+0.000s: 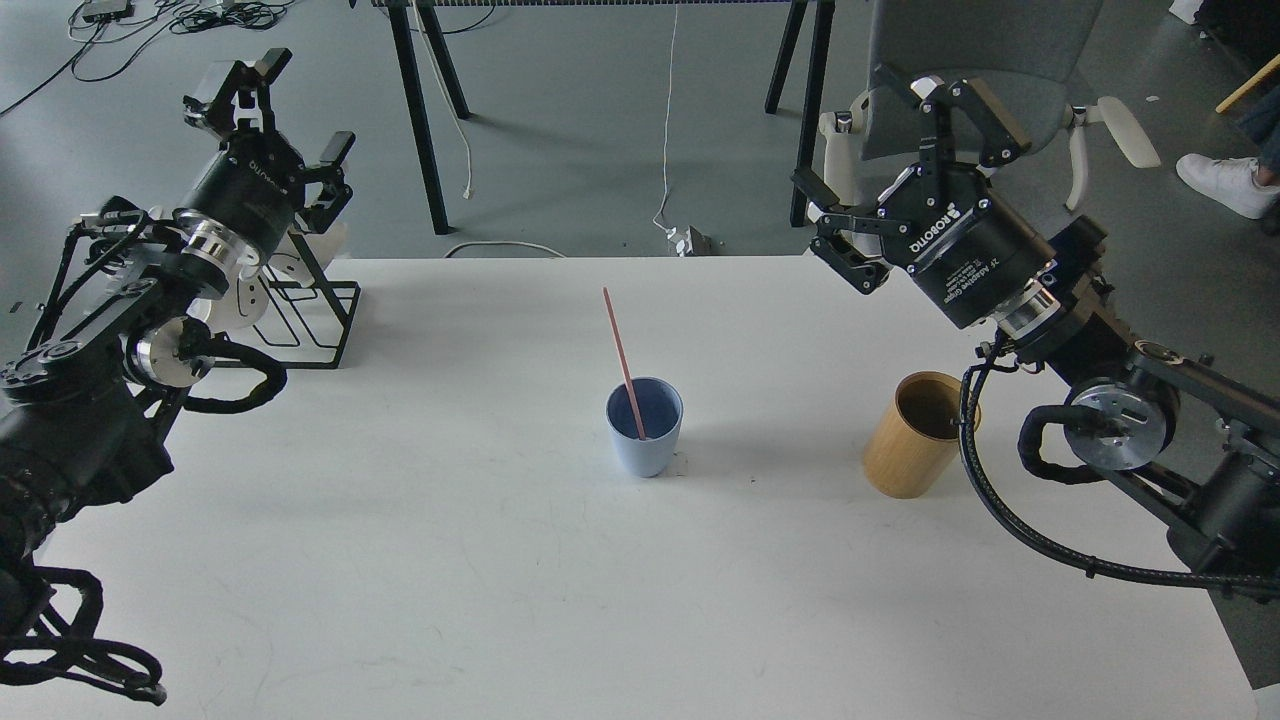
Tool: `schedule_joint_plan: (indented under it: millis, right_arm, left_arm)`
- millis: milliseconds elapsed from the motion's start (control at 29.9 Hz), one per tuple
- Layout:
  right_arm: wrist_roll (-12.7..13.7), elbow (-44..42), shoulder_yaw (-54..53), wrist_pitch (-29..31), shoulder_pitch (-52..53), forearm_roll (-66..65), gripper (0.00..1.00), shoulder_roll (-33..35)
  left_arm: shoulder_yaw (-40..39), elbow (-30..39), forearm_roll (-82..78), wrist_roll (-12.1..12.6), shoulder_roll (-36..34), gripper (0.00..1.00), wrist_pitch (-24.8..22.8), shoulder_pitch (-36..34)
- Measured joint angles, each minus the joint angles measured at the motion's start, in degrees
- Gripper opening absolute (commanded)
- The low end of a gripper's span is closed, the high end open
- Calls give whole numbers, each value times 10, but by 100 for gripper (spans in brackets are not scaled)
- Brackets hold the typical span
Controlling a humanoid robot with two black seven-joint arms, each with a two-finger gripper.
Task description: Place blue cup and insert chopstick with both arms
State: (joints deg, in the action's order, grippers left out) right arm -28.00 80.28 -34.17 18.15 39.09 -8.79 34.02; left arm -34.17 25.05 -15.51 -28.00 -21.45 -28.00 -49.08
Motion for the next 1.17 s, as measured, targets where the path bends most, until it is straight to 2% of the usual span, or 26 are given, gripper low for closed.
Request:
schedule_joint_plan:
  millis: [435,1172]
  right_arm:
    - [0,-48,-82,-4,-37,0,99,-17]
    - [0,-51,-137,-9,-42,2,99,-33]
  left_arm:
    - [2,0,0,0,0,99,0,4]
    - [2,-1,0,0,7,99,0,8]
